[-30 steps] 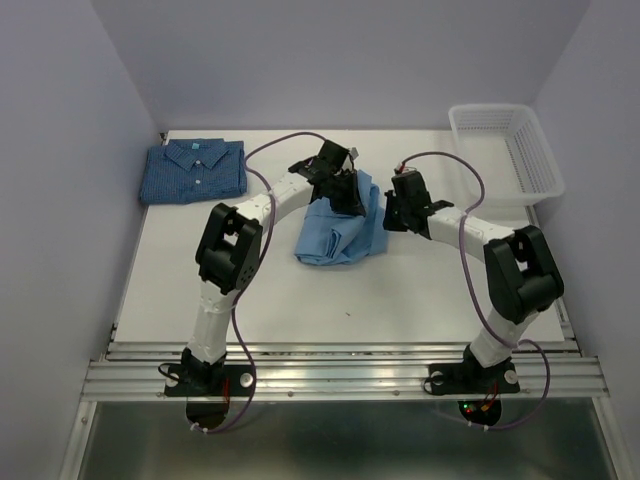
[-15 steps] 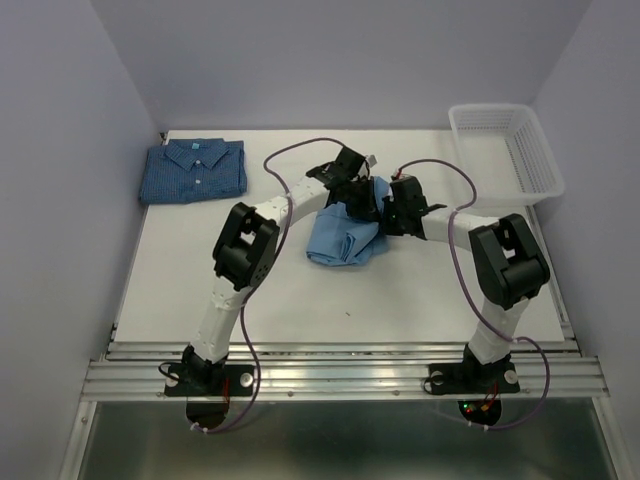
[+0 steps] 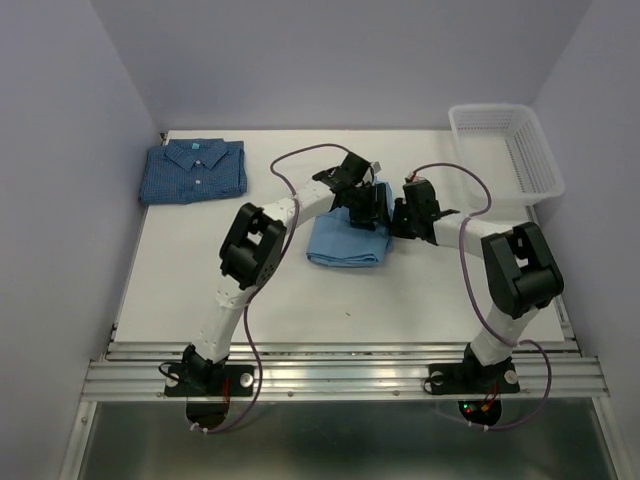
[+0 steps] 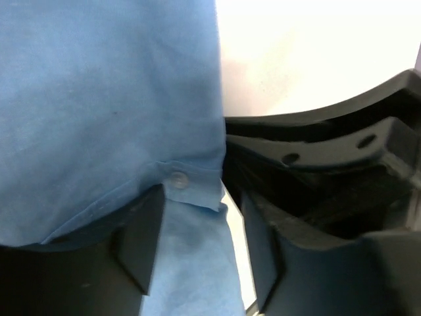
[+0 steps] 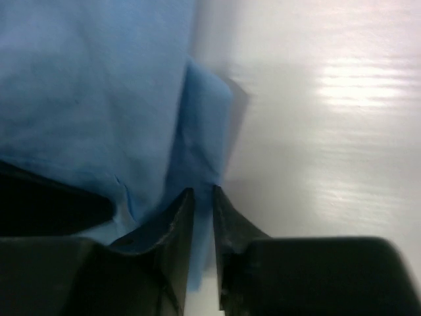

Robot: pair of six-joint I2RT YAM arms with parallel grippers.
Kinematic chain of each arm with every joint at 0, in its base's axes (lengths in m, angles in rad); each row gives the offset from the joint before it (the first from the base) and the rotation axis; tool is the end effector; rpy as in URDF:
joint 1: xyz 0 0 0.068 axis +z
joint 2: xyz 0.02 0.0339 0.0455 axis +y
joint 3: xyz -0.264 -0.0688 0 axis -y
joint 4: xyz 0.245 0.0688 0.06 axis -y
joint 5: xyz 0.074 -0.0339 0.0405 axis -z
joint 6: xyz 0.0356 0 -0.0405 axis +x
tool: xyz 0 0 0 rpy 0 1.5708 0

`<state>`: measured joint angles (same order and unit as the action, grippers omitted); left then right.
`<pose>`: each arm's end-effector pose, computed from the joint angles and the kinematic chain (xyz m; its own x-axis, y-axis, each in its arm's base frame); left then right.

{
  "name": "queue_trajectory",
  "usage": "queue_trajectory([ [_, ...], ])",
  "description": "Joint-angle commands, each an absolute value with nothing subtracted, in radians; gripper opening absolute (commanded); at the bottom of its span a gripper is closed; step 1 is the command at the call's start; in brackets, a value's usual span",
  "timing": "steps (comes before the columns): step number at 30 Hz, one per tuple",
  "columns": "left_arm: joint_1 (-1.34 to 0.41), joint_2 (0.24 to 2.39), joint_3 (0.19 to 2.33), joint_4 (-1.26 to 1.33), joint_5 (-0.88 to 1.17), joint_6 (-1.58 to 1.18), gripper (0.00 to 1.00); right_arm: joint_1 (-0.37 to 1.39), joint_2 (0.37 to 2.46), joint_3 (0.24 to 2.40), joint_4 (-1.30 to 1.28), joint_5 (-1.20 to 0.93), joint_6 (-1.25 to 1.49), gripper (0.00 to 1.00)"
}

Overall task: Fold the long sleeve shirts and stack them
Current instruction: Fold the shirt

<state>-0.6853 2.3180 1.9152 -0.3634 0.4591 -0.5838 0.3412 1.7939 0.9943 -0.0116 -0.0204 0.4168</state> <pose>0.3962 -0.3443 0.1929 -0.8969 0.0950 -0.4318 0.3838 0.6524 -0.6535 0.3462 0.1237 0.1576 -0.7656 0.1577 -0.6237 -0.0414 0.9554 0.2923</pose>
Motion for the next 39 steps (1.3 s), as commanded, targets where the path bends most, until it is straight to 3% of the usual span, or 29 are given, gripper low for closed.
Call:
queue_trajectory([
  [1, -0.718, 2.201, 1.99, -0.293, 0.514, -0.558, 0.65, 0.344, 1.651, 1.009, -0.118, 0.07, 0.371, 0.3],
  [5, -0.718, 2.128, 2.022, -0.298, 0.511, -0.519, 0.81, 0.344, 1.519, 1.051, -0.222, 0.202, 0.333, 0.44],
  [6, -0.718, 2.109, 2.022, -0.301, 0.503, -0.503, 0.99, 0.344, 1.491, 1.054, -0.244, 0.216, 0.318, 0.51],
  [7, -0.718, 2.074, 2.022, -0.305, 0.474, -0.494, 0.99, 0.344, 1.444, 1.055, -0.251, 0.209, 0.304, 0.92],
  [8, -0.718, 2.057, 2.02, -0.313, 0.456, -0.483, 0.99, 0.344, 1.424, 1.055, -0.256, 0.187, 0.27, 1.0],
  [14, -0.652, 1.876, 1.843, -0.322, 0.244, -0.489, 0.99, 0.344, 1.391, 1.065, -0.213, -0.121, 0.268, 1.0],
  [19, -0.513, 1.752, 1.596, -0.229, 0.242, -0.538, 0.99, 0.344, 1.5, 1.11, -0.106, -0.347, 0.297, 1.0],
  [24, -0.433, 1.727, 1.494, -0.229, 0.206, -0.56, 0.99, 0.397, 1.624, 1.175, -0.032, -0.577, 0.359, 1.0],
  [30, -0.411, 1.761, 1.474, -0.216, 0.198, -0.569, 0.99, 0.416, 1.692, 1.135, -0.148, -0.543, 0.342, 1.0],
  [39, -0.443, 1.91, 1.571, -0.153, 0.353, -0.554, 0.99, 0.379, 1.724, 0.888, -0.186, -0.394, 0.362, 1.0],
])
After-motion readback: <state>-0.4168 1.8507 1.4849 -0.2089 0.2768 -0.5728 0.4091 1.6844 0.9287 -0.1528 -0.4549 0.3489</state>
